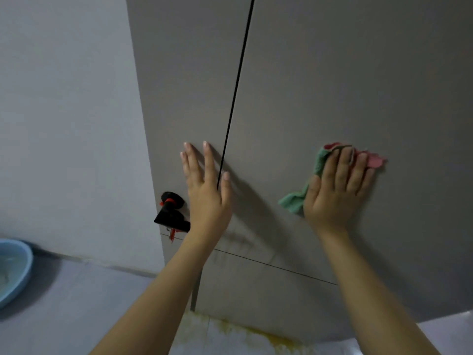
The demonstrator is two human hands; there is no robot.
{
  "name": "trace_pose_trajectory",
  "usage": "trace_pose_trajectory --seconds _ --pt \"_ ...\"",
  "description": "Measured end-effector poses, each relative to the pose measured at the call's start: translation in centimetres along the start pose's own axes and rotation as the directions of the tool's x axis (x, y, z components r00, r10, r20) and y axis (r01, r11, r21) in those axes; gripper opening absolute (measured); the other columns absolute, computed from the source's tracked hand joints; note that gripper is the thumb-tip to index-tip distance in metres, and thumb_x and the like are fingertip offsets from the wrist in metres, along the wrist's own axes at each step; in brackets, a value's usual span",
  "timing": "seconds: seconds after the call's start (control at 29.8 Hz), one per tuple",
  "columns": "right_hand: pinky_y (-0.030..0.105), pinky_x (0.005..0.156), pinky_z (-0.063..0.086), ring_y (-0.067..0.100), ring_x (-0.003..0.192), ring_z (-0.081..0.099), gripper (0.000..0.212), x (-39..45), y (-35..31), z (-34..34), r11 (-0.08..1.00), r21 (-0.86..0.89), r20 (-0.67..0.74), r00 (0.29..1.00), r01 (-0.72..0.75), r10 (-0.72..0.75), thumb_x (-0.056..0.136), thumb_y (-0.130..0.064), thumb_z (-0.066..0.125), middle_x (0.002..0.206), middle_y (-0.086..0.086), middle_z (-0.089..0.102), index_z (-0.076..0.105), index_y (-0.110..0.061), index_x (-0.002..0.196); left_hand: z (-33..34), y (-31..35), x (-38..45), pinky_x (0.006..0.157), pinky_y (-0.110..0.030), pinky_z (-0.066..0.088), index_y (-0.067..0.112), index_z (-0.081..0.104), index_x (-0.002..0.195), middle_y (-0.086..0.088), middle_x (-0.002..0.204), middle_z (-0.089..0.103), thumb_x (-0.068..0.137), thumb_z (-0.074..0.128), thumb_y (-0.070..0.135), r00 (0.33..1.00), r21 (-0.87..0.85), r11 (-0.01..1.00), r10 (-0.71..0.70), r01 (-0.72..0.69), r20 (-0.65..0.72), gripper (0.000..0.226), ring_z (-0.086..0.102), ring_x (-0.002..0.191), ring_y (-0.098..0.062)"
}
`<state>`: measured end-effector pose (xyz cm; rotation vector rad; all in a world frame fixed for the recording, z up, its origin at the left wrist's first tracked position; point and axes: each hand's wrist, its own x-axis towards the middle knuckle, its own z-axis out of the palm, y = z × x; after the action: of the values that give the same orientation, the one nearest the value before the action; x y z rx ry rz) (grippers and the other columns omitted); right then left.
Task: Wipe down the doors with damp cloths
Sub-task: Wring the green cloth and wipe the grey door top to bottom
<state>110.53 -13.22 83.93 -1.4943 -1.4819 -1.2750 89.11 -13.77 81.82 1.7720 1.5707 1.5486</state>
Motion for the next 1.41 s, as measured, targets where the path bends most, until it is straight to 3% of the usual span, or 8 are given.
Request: trace_pose_trajectory --seconds 0.13,0.3,0.57,0.81,1.01,1.18,1.28,1.41 --pt "0.054 0.112 0.016 0.045 0.132 0.033 0.055 1.9 -6.5 -0.1 0.937 0.17 0.002 0.951 -0.307 0.311 0.093 -0.022 0.041 0.144 0.025 0.038 0.032 0.004 0.14 0.2 0.5 0.1 0.118 -0.039 -0.006 0.02 -0.007 0.152 -0.004 0.155 -0.027 0.099 0.033 0.043 1.0 0.122 0.992 -0.026 0.024 0.013 0.07 -0.023 0.144 -0.02" --pt "0.047 0.116 0.009 0.028 0.143 0.015 0.06 0.5 -3.1 0.6 0.985 0.144 0.055 0.993 0.099 -0.108 0.097 -0.031 0.035 0.158 0.001 0.011 0.015 -0.014 0.151 1.4 2.6 0.3 0.114 -0.031 -0.008 0.014 -0.01 0.151 -0.007 0.156 -0.027 0.091 0.029 0.065 0.996 0.019 0.995 -0.093 0.093 -0.015 0.088 -0.023 0.143 -0.018" --pt "0.054 0.114 0.013 0.048 0.133 0.028 0.055 0.7 -0.3 0.3 0.857 0.14 -0.058 0.86 -0.496 0.507 0.093 -0.021 0.035 0.143 0.029 0.036 0.032 0.007 0.14 3.3 4.7 1.1 0.111 -0.028 -0.013 -0.001 -0.017 0.146 -0.019 0.153 -0.028 0.076 0.052 0.069 0.975 0.009 0.976 -0.217 0.217 -0.054 0.12 -0.024 0.143 -0.028" --pt "0.049 0.112 0.017 0.038 0.127 0.033 0.048 -0.8 3.3 0.3 0.996 0.088 -0.004 1.0 -0.023 0.023 0.094 -0.029 0.038 0.142 0.012 0.043 0.038 -0.008 0.137 3.7 4.5 1.2 0.114 -0.036 -0.009 0.0 -0.019 0.146 -0.018 0.153 -0.028 0.076 0.055 0.066 0.973 -0.026 0.977 -0.215 0.214 -0.08 0.121 -0.025 0.142 -0.029" --pt "0.052 0.116 0.008 0.044 0.136 0.024 0.054 1.5 -0.9 0.4 0.847 0.208 -0.055 0.859 -0.49 0.51 0.095 -0.023 0.035 0.148 0.02 0.029 0.031 0.002 0.142 3.7 4.7 1.3 0.115 -0.036 -0.009 -0.001 -0.016 0.146 -0.019 0.154 -0.026 0.072 0.053 0.067 0.969 -0.044 0.973 -0.23 0.227 -0.088 0.122 -0.023 0.143 -0.029" --pt "0.044 0.117 0.002 0.022 0.146 -0.003 0.057 0.0 -0.8 0.4 0.97 0.154 0.07 0.977 0.189 -0.201 0.096 -0.03 0.036 0.158 -0.003 0.004 0.02 -0.017 0.148 3.4 5.1 0.9 0.119 -0.042 -0.005 0.006 -0.013 0.149 -0.01 0.156 -0.026 0.071 0.055 0.069 0.971 -0.091 0.974 -0.217 0.208 -0.104 0.121 -0.021 0.144 -0.022" --pt "0.055 0.112 0.017 0.035 0.133 0.029 0.05 -0.9 4.8 -0.1 0.992 0.112 0.019 0.998 0.054 -0.057 0.09 -0.028 0.04 0.14 0.009 0.041 0.038 -0.011 0.137 3.8 6.3 0.2 0.118 -0.053 0.003 0.016 -0.013 0.15 -0.005 0.156 -0.027 0.081 0.062 0.056 0.985 -0.078 0.99 -0.129 0.12 -0.118 0.111 -0.02 0.145 -0.02" --pt "0.058 0.11 0.021 0.048 0.129 0.035 0.051 -1.4 8.0 -0.8 0.916 0.061 -0.044 0.916 -0.395 0.398 0.093 -0.019 0.037 0.142 0.026 0.035 0.038 0.006 0.138 5.7 8.7 -1.0 0.117 -0.056 0.008 0.023 -0.014 0.149 -0.003 0.157 -0.023 0.088 0.06 0.048 0.995 -0.051 0.999 0.003 -0.008 -0.103 0.099 -0.016 0.146 -0.019"
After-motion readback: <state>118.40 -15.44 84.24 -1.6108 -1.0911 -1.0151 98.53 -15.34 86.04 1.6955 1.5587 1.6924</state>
